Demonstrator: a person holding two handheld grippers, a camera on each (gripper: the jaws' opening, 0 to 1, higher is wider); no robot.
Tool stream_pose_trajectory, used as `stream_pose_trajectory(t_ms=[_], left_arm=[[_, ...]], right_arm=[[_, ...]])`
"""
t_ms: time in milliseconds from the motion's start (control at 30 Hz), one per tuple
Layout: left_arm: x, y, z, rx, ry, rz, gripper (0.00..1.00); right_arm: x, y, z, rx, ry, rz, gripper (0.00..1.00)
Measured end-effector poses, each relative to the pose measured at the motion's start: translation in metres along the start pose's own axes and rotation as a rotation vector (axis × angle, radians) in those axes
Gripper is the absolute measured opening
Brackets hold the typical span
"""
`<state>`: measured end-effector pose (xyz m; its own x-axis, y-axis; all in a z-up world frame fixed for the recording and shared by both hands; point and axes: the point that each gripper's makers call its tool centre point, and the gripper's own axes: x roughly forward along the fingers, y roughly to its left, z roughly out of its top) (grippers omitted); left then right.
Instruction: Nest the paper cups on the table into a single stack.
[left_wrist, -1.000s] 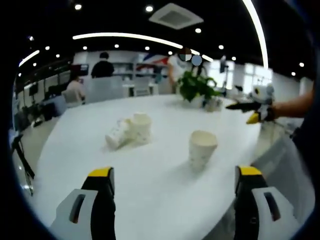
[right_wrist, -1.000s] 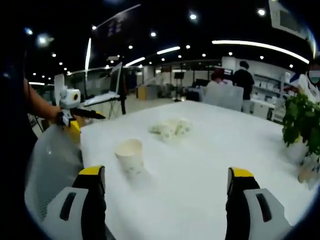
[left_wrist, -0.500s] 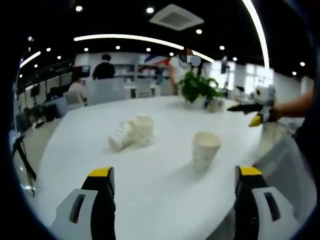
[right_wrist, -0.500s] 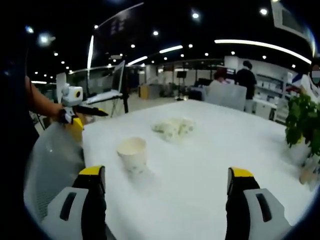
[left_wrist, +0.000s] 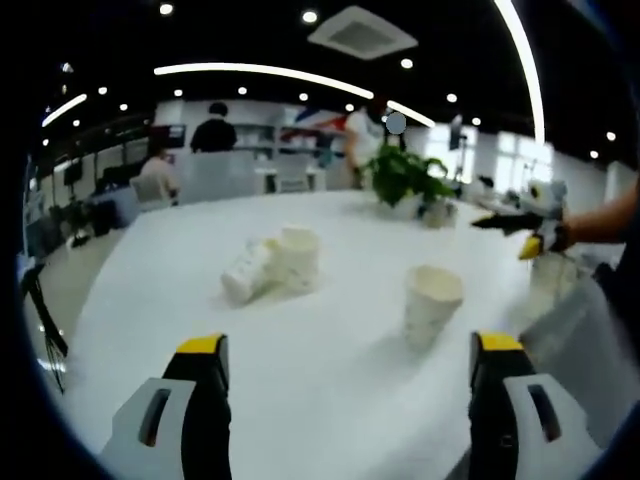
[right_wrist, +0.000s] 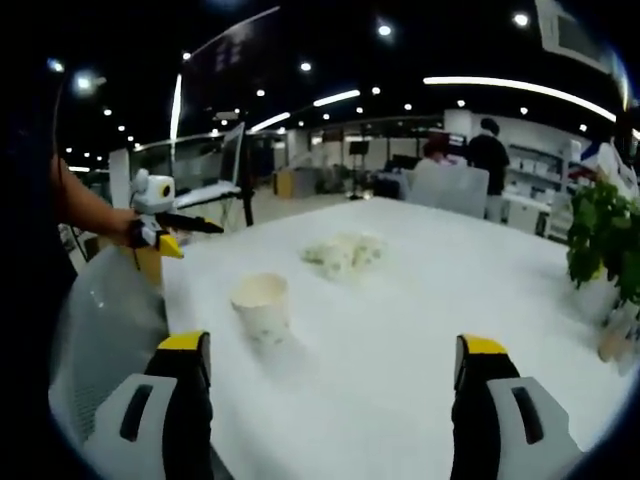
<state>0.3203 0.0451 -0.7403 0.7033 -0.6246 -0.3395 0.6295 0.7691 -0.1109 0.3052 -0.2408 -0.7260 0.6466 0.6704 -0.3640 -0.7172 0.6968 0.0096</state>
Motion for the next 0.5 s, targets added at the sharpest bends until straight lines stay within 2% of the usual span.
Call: stream_pose_trajectory(t_ms=[133, 233, 500], left_arm=[[0.014, 0.008, 0.004, 0.054, -0.002, 0.012, 0.98], [0.023, 0.01, 0.005, 0.038, 0.003, -0.003, 0.98], [0.059, 0.016, 0.02, 0.046, -0.028, -0.028, 0.98]], right_arm=[[-0.001, -0.003, 0.003, -0.01, -0.005, -0.012, 1.0], [-0.001, -0.004, 0.003, 0.002, -0.008, -0.015, 1.0], [0.0, -0.008, 0.001, 0.031, -0.009, -0.028, 1.0]])
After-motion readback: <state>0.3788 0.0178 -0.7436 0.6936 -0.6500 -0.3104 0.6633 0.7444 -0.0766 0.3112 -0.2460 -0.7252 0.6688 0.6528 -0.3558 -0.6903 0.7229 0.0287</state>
